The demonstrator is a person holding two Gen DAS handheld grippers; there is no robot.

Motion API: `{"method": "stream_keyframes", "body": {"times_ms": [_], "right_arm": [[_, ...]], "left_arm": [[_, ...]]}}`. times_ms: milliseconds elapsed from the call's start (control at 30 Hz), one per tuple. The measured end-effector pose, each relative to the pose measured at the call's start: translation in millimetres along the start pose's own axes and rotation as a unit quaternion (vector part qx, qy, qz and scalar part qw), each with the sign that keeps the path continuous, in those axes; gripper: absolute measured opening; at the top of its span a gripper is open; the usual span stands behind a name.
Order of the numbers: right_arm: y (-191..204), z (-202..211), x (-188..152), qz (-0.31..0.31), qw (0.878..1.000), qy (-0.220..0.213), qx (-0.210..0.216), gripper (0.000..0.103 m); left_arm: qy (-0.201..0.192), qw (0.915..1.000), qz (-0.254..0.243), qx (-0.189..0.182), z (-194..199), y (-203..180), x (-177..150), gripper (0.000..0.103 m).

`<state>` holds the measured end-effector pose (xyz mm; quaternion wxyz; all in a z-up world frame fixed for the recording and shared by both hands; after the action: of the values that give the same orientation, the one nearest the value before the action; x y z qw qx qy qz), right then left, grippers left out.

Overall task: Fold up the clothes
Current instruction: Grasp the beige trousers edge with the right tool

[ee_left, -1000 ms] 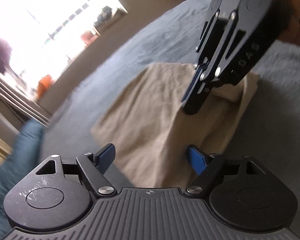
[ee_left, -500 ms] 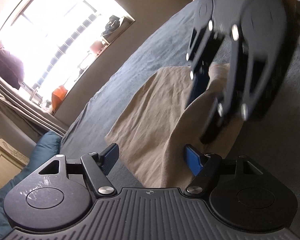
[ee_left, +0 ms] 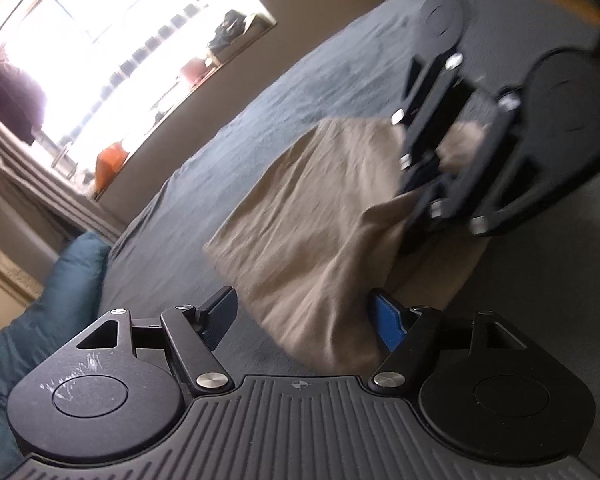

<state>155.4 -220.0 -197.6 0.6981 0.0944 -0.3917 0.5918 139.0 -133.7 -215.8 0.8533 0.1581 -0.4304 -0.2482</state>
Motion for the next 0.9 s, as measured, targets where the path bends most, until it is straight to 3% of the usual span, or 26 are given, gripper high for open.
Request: {"method": "stream_keyframes", "body": {"times_ms": [133,200,267,400,500,633,667,700,767,833,900], "right_arm": [[-2,3,-1,-0.017,1.0,0.003,0.01,0.018],[-8,10,-1,-0.042,0.999,-0.006,0.028,0.035],[-17,18,-2,-0.075,0.996,-0.02,0.054,0.044],[-44,29,-4,-0.16,0.982,-0.049,0.092,0.044],[-54,20,-2,-0.171,0.979,-0.033,0.101,0.044],[-34,-1,4,-0.08,0.992,0.023,0.099,0.04],[-29,-6,5,-0.06,0.994,0.034,0.09,0.036],[-25,-10,6,-0.044,0.995,0.042,0.082,0.026],[-21,-9,7,-0.043,0.996,0.036,0.066,0.017],[-17,-3,9,-0.033,0.999,0.022,0.036,0.014],[-1,-1,7,0.019,1.0,0.018,-0.007,0.013]], "left_arm": [[0.005,1.0,0.001,0.006,2,1,-2,0.075],[0.005,0.9999,-0.001,0.011,3,3,-2,0.075],[0.007,0.9999,0.001,0.012,2,4,-3,0.075],[0.003,0.9997,-0.01,0.021,3,2,-3,0.075],[-0.004,0.999,-0.029,0.034,5,-2,-5,0.075],[-0.003,0.9988,-0.03,0.038,6,-1,-6,0.075],[-0.002,0.9989,-0.028,0.037,5,-1,-6,0.075],[-0.001,0.999,-0.025,0.036,5,0,-7,0.075],[-0.002,0.999,-0.025,0.038,5,0,-7,0.075],[-0.007,0.9989,-0.026,0.04,6,0,-6,0.075],[-0.011,0.9988,-0.028,0.04,6,0,-5,0.075]]}}
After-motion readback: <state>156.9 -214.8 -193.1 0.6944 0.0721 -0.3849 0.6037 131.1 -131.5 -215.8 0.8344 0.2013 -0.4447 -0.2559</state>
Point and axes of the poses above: each gripper's, at about its wrist camera, not at the fingertips, and z roughly against the way its jaws point, y to its left, x to its top, the point moved 3 cm from there along -z, roughly the way its jaws point, and after that the axes turned 9 degrees about z, right-handed, at the moved point
